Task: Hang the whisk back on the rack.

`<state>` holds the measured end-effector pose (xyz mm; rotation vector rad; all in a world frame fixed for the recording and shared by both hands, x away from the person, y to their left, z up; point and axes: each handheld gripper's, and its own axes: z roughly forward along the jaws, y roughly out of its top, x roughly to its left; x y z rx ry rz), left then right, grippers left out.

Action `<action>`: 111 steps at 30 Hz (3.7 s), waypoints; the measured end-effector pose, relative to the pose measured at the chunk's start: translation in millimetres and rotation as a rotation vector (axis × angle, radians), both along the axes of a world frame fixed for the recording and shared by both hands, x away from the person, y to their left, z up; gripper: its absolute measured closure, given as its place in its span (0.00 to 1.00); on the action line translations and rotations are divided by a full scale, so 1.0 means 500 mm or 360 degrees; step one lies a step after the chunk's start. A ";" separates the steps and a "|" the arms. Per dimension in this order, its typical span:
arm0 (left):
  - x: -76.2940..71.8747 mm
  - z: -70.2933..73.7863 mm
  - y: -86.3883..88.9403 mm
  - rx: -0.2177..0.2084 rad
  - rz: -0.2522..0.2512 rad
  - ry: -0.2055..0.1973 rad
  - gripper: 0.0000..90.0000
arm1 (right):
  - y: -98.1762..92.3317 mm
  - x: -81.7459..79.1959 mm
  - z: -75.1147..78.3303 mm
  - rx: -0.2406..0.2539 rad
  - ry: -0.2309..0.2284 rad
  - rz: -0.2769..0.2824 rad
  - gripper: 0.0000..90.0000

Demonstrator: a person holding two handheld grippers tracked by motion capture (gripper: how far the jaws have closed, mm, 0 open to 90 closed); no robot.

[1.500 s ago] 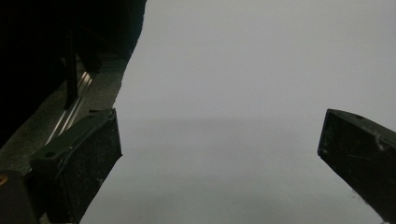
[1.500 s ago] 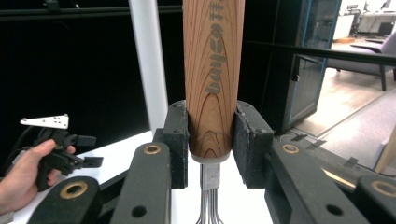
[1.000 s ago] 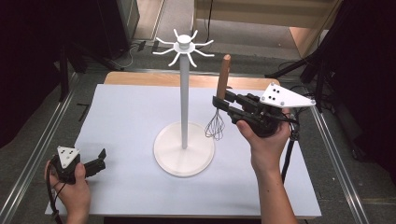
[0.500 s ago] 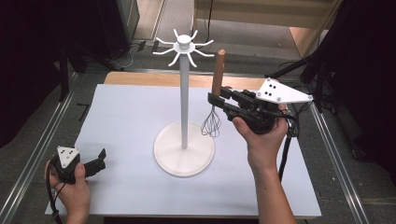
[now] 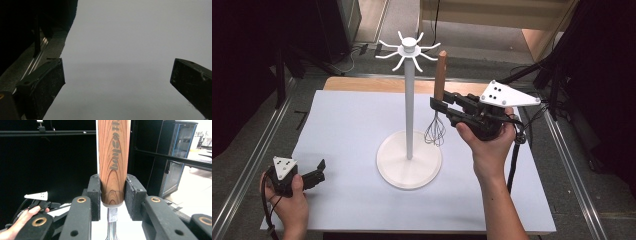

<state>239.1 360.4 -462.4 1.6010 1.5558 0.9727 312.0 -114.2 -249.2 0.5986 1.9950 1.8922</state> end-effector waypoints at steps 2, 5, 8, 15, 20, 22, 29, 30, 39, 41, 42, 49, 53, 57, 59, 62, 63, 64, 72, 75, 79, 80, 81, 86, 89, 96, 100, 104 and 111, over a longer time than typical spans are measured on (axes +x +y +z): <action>0.000 0.000 0.000 0.0000 0.0000 0.0000 0.00 | 0.003 0.001 0.000 -0.0002 0.0005 0.0010 0.78; 0.000 0.000 0.000 0.0000 -0.0002 -0.0001 0.00 | 0.007 0.002 0.000 0.0003 0.0005 0.0011 0.78; 0.000 0.000 0.000 -0.0003 -0.0005 -0.0003 0.00 | 0.012 0.005 -0.002 0.0006 0.0009 0.0015 0.78; 0.000 0.000 0.001 -0.0008 -0.0004 -0.0001 0.00 | 0.021 0.010 -0.007 0.0012 0.0011 0.0014 0.78; 0.000 0.000 0.001 -0.0010 -0.0006 0.0001 0.00 | 0.026 0.014 -0.012 0.0022 0.0007 0.0016 0.78; 0.000 0.000 0.001 -0.0012 -0.0006 0.0001 0.00 | 0.027 0.015 -0.014 0.0028 0.0000 0.0024 0.78; 0.000 0.000 0.001 -0.0012 -0.0005 0.0002 0.00 | 0.031 0.019 -0.025 0.0030 -0.0004 0.0009 0.78; 0.000 0.000 0.001 -0.0013 -0.0004 0.0002 0.00 | 0.031 0.019 -0.026 0.0030 -0.0006 0.0013 0.78; 0.001 0.000 0.001 -0.0011 -0.0005 0.0003 0.00 | 0.028 0.017 -0.030 0.0053 -0.0013 0.0016 0.78; 0.001 0.000 0.001 -0.0011 -0.0005 0.0003 0.00 | 0.027 0.016 -0.030 0.0059 -0.0019 -0.0001 0.77; 0.001 0.000 0.001 -0.0010 -0.0006 0.0004 0.00 | 0.026 0.016 -0.030 0.0060 -0.0018 0.0000 0.77; 0.001 0.000 0.001 -0.0007 -0.0006 0.0004 0.00 | 0.013 0.011 -0.029 0.0094 -0.0003 -0.0014 0.64; 0.001 0.000 0.000 -0.0006 -0.0004 0.0001 0.00 | 0.006 0.008 -0.030 0.0085 -0.0013 -0.0068 0.55; 0.001 0.000 0.000 -0.0005 -0.0005 0.0003 0.00 | -0.006 0.003 -0.037 0.0103 0.0003 -0.0150 0.46; 0.001 0.000 0.000 -0.0002 -0.0003 0.0006 0.00 | -0.011 0.001 -0.042 0.0102 0.0008 -0.0193 0.44; 0.001 0.000 0.000 -0.0004 -0.0005 0.0004 0.00 | -0.018 -0.002 -0.050 0.0076 0.0020 -0.0254 0.39; 0.001 0.000 0.000 -0.0004 -0.0003 0.0005 0.00 | -0.020 -0.002 -0.053 0.0066 0.0022 -0.0263 0.38; 0.001 0.000 0.000 -0.0004 -0.0004 0.0005 0.00 | -0.022 -0.002 -0.056 0.0055 0.0038 -0.0273 0.36; 0.001 0.000 -0.001 0.0004 -0.0003 0.0006 0.00 | -0.044 0.000 -0.081 0.0000 0.0087 -0.0377 0.26; 0.001 0.000 -0.001 0.0007 -0.0002 0.0005 0.00 | -0.054 0.002 -0.093 -0.0014 0.0112 -0.0404 0.24; 0.001 0.000 -0.001 0.0004 -0.0002 0.0004 0.00 | -0.068 0.005 -0.110 -0.0034 0.0148 -0.0449 0.21; 0.001 0.000 -0.001 0.0005 -0.0002 0.0005 0.00 | -0.071 0.006 -0.114 -0.0040 0.0151 -0.0457 0.20; 0.001 0.000 -0.001 0.0008 -0.0001 0.0008 0.00 | -0.074 0.006 -0.118 -0.0050 0.0155 -0.0466 0.20; 0.001 0.000 -0.003 0.0012 -0.0003 0.0003 0.00 | -0.092 0.005 -0.141 -0.0071 0.0187 -0.0508 0.18; 0.001 0.000 -0.003 0.0013 -0.0005 0.0007 0.00 | -0.103 0.005 -0.154 -0.0092 0.0202 -0.0538 0.17; 0.001 -0.001 -0.003 0.0015 -0.0001 0.0000 0.00 | -0.123 0.004 -0.180 -0.0118 0.0240 -0.0588 0.17; 0.001 -0.001 -0.004 0.0015 0.0000 -0.0001 0.00 | -0.130 0.005 -0.194 -0.0160 0.0262 -0.0592 0.16; 0.001 0.000 -0.004 0.0022 -0.0003 0.0005 0.00 | -0.134 0.005 -0.205 -0.0214 0.0272 -0.0608 0.16; 0.000 0.000 -0.004 0.0026 -0.0007 0.0004 0.00 | -0.147 0.002 -0.232 -0.0226 0.0306 -0.0639 0.15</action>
